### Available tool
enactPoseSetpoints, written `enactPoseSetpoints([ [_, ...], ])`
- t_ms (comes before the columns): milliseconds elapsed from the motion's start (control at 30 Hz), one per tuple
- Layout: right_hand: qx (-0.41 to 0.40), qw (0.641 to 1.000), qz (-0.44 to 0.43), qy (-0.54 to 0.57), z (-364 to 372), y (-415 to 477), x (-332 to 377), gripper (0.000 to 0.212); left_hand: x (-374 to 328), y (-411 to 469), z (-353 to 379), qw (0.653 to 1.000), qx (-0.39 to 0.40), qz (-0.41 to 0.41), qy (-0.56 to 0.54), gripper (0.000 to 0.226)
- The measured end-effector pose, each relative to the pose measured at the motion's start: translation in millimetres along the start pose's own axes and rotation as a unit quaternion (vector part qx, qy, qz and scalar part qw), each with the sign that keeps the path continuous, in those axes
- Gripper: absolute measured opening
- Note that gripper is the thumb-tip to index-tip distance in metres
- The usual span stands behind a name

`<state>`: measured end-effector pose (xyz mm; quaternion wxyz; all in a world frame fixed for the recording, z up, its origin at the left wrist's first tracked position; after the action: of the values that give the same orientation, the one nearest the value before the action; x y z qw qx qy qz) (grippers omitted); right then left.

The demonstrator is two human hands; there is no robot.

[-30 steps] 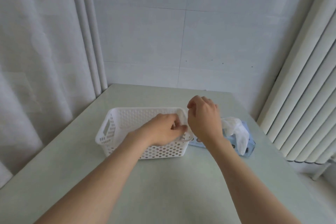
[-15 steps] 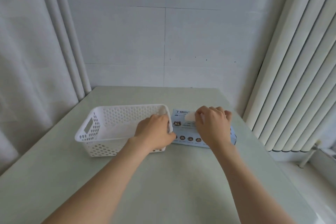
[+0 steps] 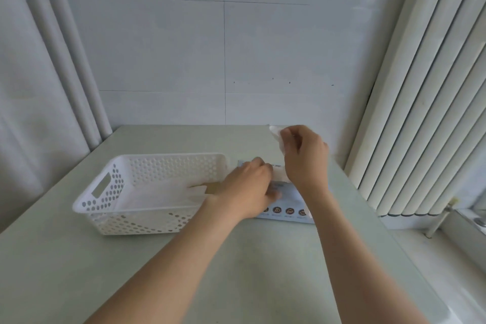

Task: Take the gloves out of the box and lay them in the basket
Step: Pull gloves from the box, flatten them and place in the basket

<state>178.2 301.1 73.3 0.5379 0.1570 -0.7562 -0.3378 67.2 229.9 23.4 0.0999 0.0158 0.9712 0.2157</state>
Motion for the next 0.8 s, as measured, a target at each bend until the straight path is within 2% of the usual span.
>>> enactPoseSetpoints([
  [100, -0.001, 0.998, 0.048, 0.03, -5.0, 6.1, -8.6, 0.027, 2.7, 6.0, 12.8, 0.999, 0.036, -0.017, 0.014, 0.046],
  [233, -0.109, 0.975, 0.136, 0.138, -35.7, 21.1, -15.1, 0.024, 3.8, 10.7, 18.6, 0.999, 0.046, -0.022, 0.014, 0.029],
  [300, -0.132, 0.96, 0.158, 0.191, -45.8, 24.4, -11.7, 0.024, 3.0, 13.6, 21.4, 0.998, 0.051, -0.035, 0.009, 0.031],
  [400, -0.137, 0.951, 0.156, 0.229, -51.8, 22.0, -1.2, 0.023, 0.7, 16.9, 16.6, 0.996, 0.053, -0.067, -0.009, 0.048],
  [467, -0.142, 0.935, 0.162, 0.281, -51.6, 19.4, 7.2, 0.022, 3.9, 15.6, 14.5, 0.995, 0.063, -0.081, -0.017, 0.051],
  [533, -0.14, 0.917, 0.167, 0.335, -53.6, 20.3, 17.2, 0.021, 4.1, 12.3, 12.9, 0.994, 0.068, -0.084, -0.035, 0.048],
  [600, -0.12, 0.902, 0.18, 0.374, -51.1, 21.2, 23.6, 0.021, 3.6, 10.3, 8.7, 0.992, 0.075, -0.08, -0.065, 0.031],
  [667, -0.088, 0.887, 0.226, 0.394, -41.9, 16.8, 22.1, 0.022, 5.6, 10.3, -0.6, 0.989, 0.066, -0.068, -0.114, 0.011],
  [700, -0.072, 0.873, 0.264, 0.404, -35.8, 12.3, 18.2, 0.022, 6.6, 10.7, -6.8, 0.982, 0.052, -0.076, -0.166, 0.02],
  [733, -0.055, 0.858, 0.303, 0.411, -29.7, 6.7, 15.7, 0.023, 8.7, 10.5, -15.3, 0.963, 0.033, -0.106, -0.247, 0.031],
  [800, -0.025, 0.833, 0.364, 0.416, -19.6, -4.0, 12.4, 0.021, 15.8, 7.6, -23.9, 0.897, 0.004, -0.18, -0.403, 0.035],
])
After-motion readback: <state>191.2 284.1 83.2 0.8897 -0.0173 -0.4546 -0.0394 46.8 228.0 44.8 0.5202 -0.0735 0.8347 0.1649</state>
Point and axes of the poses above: each hand's wrist, its own y-axis towards the middle knuckle, its own z-axis out of the palm, x = y × z, the point moved 9 cm from there along y, towards the middle knuckle, and after that the axes turned 13 degrees about -x, right-handed, at the moved point
